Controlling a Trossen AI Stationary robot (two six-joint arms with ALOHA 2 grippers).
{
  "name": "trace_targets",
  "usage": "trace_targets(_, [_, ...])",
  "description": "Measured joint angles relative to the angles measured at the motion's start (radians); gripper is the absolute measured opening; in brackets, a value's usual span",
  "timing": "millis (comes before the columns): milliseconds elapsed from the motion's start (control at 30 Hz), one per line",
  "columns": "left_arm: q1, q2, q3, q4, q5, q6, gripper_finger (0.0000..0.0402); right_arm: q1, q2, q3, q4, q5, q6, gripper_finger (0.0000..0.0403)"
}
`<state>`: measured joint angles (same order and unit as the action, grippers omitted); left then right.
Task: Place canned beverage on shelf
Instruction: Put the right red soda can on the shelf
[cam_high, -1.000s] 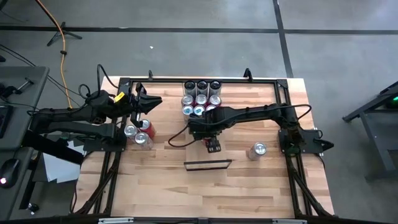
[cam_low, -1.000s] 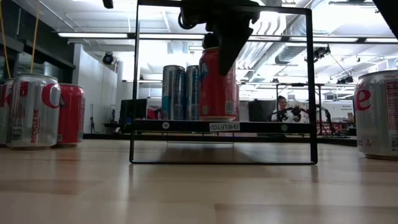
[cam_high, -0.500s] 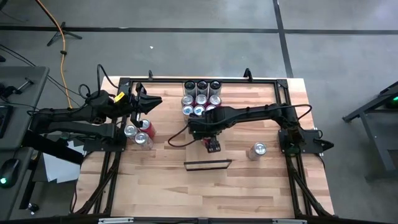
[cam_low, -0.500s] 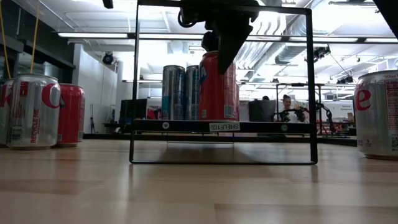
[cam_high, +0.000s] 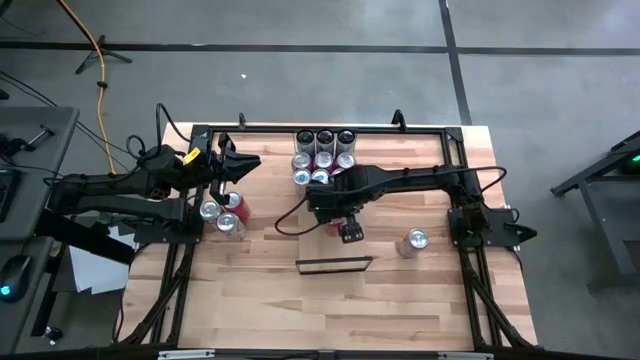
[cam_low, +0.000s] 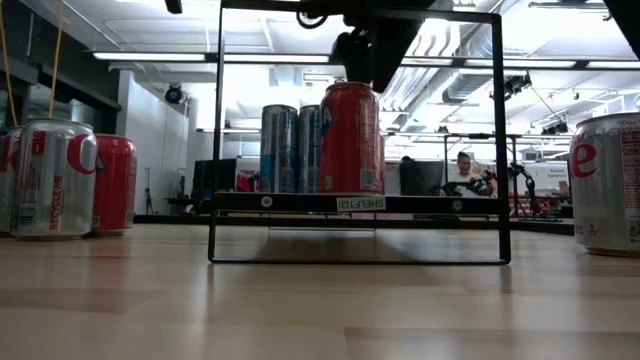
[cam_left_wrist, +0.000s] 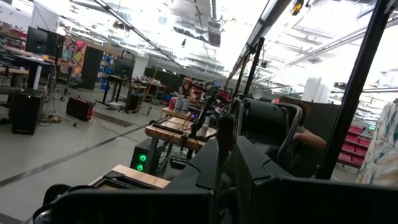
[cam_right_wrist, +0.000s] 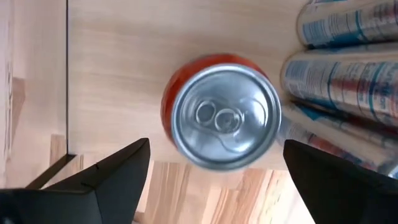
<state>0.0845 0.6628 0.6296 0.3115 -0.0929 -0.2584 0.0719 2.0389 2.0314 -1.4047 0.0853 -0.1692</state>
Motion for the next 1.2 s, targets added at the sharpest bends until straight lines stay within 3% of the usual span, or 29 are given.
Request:
trace_targets(433, [0.0,0.0,0.0,-0.001,0.0,0.0,0.0003,-0.016,-0.133,-0.054,-0.074,-0.006,0.071,0.0355])
trace_targets(633, [0.0,0.0,0.0,-0.003,0.0,0.0,0.0003,-0.04,-0.352,-0.336,0.065,-0.015,0.198,0.0355])
trace_targets(900, [0.0,0.0,0.0,-0.004,0.0,0.0,0.0003,-0.028,-0.732,-0.824,0.515,-0.05,0.573,0.0353])
trace_targets(1067, [0.0,0.0,0.0,-0.004,-0.015,0.0,0.0003,-0.009,-0.809,-0.988,0.714,-0.036,0.814,0.0303])
trace_targets(1200, [0.0,0.0,0.0,-0.002,-0.032,-0.001,0.0003,0.001,-0.783,-1.009,0.784,-0.042,0.897,0.021])
